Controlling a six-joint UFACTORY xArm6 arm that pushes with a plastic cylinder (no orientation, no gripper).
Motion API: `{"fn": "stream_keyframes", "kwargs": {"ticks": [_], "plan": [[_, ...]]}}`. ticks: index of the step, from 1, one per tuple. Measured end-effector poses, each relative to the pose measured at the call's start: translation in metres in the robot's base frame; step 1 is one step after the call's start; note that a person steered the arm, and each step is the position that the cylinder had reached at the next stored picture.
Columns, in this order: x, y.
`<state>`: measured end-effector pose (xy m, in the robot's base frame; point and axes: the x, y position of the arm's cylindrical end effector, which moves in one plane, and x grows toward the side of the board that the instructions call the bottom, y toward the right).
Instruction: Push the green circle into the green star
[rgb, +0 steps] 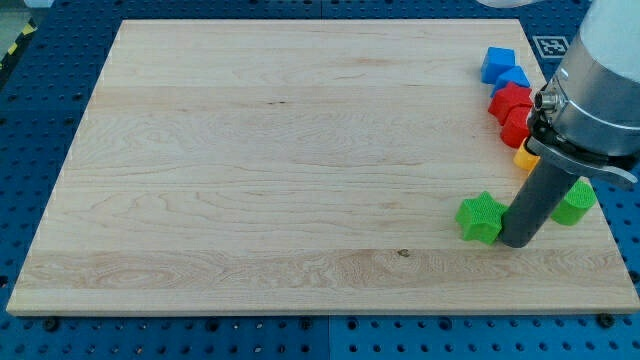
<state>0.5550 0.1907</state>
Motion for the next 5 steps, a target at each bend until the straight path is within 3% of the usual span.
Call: {"fn": "stream_keyframes", "kwargs": {"ticks": [2, 4, 5], "plan": [[0.011, 0.030], [0.003, 0.134], [-0.038, 0.138]]}}
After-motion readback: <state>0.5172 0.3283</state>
